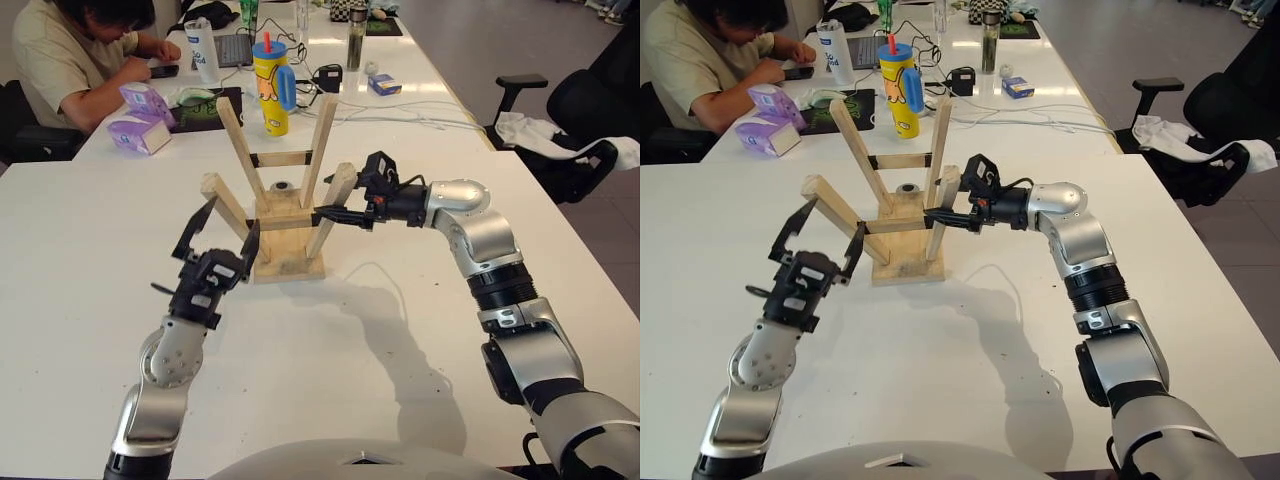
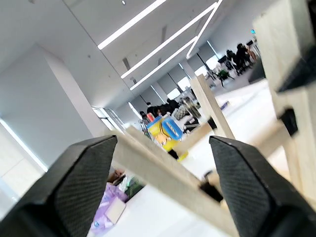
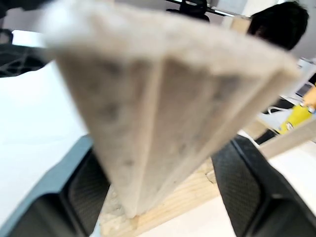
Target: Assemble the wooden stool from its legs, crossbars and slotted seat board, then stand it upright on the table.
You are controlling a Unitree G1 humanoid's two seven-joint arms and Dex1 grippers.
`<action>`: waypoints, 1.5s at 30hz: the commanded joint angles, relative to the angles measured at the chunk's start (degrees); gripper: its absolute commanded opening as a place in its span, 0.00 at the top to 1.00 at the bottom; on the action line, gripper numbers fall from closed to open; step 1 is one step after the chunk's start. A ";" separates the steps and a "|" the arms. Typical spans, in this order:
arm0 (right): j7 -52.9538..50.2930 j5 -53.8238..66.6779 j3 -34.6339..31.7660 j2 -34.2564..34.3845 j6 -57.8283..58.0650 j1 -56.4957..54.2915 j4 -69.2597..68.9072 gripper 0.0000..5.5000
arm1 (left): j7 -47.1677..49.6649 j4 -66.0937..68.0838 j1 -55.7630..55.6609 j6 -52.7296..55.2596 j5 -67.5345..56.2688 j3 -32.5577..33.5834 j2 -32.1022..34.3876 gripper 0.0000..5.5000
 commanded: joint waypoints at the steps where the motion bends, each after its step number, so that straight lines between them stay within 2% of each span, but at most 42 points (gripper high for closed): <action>1: -5.62 7.11 -8.25 1.40 4.08 1.86 -8.54 0.43 | 0.63 0.27 0.32 -1.99 -1.03 1.62 0.32 0.36; 6: -13.54 17.20 -17.50 2.63 10.67 -4.28 -15.26 0.43 | 0.24 6.09 3.66 -7.06 -0.47 -0.18 1.32 0.36; 11: -24.54 27.67 -25.71 7.81 11.63 -14.78 -15.34 0.43 | 1.29 11.03 5.07 -7.74 -1.73 0.63 0.47 0.36; 14: -28.03 28.65 -23.99 12.99 11.81 -13.77 -13.16 0.43 | 1.09 11.87 4.88 -7.34 -2.15 0.53 0.41 0.36; 16: -30.98 22.14 -15.26 16.84 14.80 -3.98 -7.74 0.43 | 0.84 12.79 4.60 -6.69 -2.28 0.29 0.39 0.36; 18: -33.10 13.76 -6.04 17.25 15.98 6.60 -0.83 0.43 | 0.54 13.74 4.06 -6.21 -2.49 0.15 0.39 0.36; 20: -34.07 9.51 -3.47 17.00 14.14 11.21 4.32 0.43 | 0.46 13.84 3.98 -5.85 -2.68 0.15 0.26 0.36; 23: -33.15 10.08 -5.55 17.31 9.68 10.30 1.89 0.43 | 0.40 12.34 3.69 -4.32 -4.13 0.59 -0.66 0.36; 27: -33.64 17.42 -11.00 18.91 7.60 4.64 -11.14 0.43 | 0.30 9.47 3.04 -1.26 -8.70 2.09 -2.43 0.36; 31: -42.10 23.38 -17.45 19.93 9.45 0.87 -23.71 0.43 | 1.27 5.12 1.67 5.38 -14.35 5.99 -4.39 0.36; 33: -47.69 23.58 -22.18 17.72 10.18 1.23 -27.86 0.43 | 2.35 2.87 -0.30 10.11 -17.10 8.18 -5.52 0.36; 36: -52.69 20.75 -27.55 13.82 9.83 5.44 -27.33 0.50 | 5.34 0.70 -5.79 17.25 -20.12 11.58 -7.05 0.36; 37: -53.01 18.41 -27.67 12.20 9.47 7.26 -25.66 0.54 | 6.31 0.01 -7.81 19.35 -20.60 12.20 -7.47 0.40; 40: -53.65 13.69 -27.54 10.06 7.98 11.26 -19.82 0.62 | 8.99 -2.12 -11.85 24.32 -19.52 12.21 -8.56 0.40; 43: -52.75 12.06 -25.83 10.94 6.98 12.35 -17.12 0.72 | 10.61 -1.69 -12.82 26.78 -17.61 10.95 -9.34 0.40; 45: -49.01 11.43 -19.58 12.93 8.56 13.13 -16.96 0.77 | 9.49 -0.02 -12.95 27.42 -16.41 7.34 -9.55 0.40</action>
